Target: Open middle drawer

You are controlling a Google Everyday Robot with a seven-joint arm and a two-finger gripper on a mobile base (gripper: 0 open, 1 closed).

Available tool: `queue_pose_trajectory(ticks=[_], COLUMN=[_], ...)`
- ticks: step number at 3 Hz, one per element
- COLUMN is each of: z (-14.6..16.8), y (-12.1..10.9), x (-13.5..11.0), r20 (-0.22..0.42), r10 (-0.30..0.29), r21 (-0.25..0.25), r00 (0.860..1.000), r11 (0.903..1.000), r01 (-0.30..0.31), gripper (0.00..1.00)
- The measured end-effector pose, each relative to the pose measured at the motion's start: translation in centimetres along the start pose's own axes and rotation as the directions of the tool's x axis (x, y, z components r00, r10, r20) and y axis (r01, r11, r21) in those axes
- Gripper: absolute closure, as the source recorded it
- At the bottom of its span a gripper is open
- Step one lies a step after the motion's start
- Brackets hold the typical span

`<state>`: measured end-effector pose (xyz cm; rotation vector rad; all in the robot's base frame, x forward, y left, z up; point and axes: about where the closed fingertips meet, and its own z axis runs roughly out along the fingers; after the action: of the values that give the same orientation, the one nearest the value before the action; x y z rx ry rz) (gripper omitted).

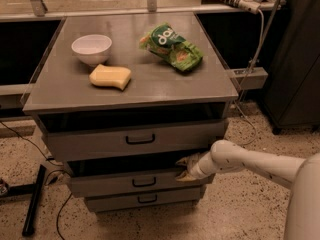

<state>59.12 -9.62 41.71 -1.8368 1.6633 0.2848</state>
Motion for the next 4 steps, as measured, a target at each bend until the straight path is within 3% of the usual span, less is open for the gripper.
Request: queue_pose_trajectory(ticks=[1,2,4], z=[-0.97,-0.96,-0.49], y=[-0.30,-0.29,0.15], x=[-0.61,-0.62,-0.85], r20=[0.002,0.002,0.027], r10=[-0.026,-0.026,-0.007], r21=[0.029,0.029,-0.009], r00=[1.000,1.000,1.000], r11=[0.9993,0.9993,0.9999], r01=[0.025,0.026,0.007], gripper=[1.00,0.82,0.35])
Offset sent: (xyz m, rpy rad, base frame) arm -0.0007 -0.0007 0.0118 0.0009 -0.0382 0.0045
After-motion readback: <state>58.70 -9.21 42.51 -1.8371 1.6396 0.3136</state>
